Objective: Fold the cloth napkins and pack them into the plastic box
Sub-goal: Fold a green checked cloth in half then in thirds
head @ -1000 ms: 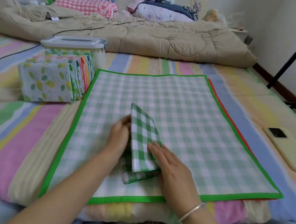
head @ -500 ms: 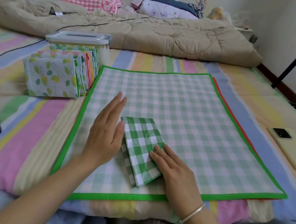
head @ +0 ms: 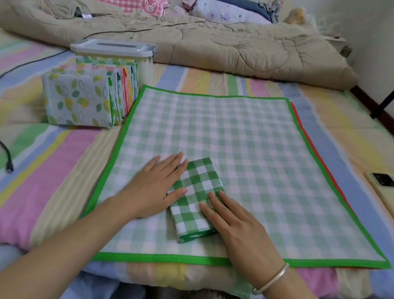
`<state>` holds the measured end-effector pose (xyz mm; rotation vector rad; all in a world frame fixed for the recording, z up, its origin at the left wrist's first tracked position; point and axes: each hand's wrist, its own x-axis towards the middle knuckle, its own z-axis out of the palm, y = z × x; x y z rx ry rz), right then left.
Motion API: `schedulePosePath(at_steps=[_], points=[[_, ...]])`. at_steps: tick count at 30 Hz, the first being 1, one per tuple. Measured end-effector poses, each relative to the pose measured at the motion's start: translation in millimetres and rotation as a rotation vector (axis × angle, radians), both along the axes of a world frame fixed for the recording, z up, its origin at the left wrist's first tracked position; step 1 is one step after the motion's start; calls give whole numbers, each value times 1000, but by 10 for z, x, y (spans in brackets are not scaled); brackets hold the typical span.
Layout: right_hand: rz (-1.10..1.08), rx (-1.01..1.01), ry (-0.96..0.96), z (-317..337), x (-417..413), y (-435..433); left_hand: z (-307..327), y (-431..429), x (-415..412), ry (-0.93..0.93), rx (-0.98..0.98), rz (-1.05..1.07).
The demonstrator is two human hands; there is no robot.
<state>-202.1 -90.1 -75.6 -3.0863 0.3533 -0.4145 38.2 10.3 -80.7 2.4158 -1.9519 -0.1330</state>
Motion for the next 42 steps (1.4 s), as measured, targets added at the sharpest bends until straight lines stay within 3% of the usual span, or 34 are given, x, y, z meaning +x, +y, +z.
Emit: schedulePosePath(at_steps=[2,5,8,10,11,14,16,18,21,24,26,29,32,34,37,42], points=[[42,44,103,37,-51,-34,6,0,4,-8,31,2],[84,328,216,103,-121,-59,114,-35,-88,-160,55,30],[69,276,192,63,-114,-13,207,-38,-310,-297,-91,-8],[56,178,181,-11,-114,19,245,12,-396,-53,-54,-26],[55,159,166,-46,-109,22,255,45,-406,74,75,-21],[60,345,99,-29,-66,-15,241,104,-333,143,224,-68],[-26,587,-45,40,-35,-78,177,107,-269,123,219,-92],[-265,642,-231,133,-17,-137,113,106,-257,67,203,-102],[-580,493,-17,296,23,-130,22,101,-279,-3,177,-93],[-583,599,91,376,107,-2,0,103,-312,-13,132,-55],[-553,735,-8,392,187,101,4,107,-355,0,91,-1],[-544,1116,-331,341,354,246,16,113,-429,29,48,98],[-492,1169,-555,265,495,261,118,146,-398,224,-96,178],[-439,1164,-606,268,575,189,240,194,-260,405,-397,283],[-286,1136,-562,341,759,95,428,247,113,399,-845,480],[-97,1043,-485,559,1319,99,695,377,703,1057,-979,731]])
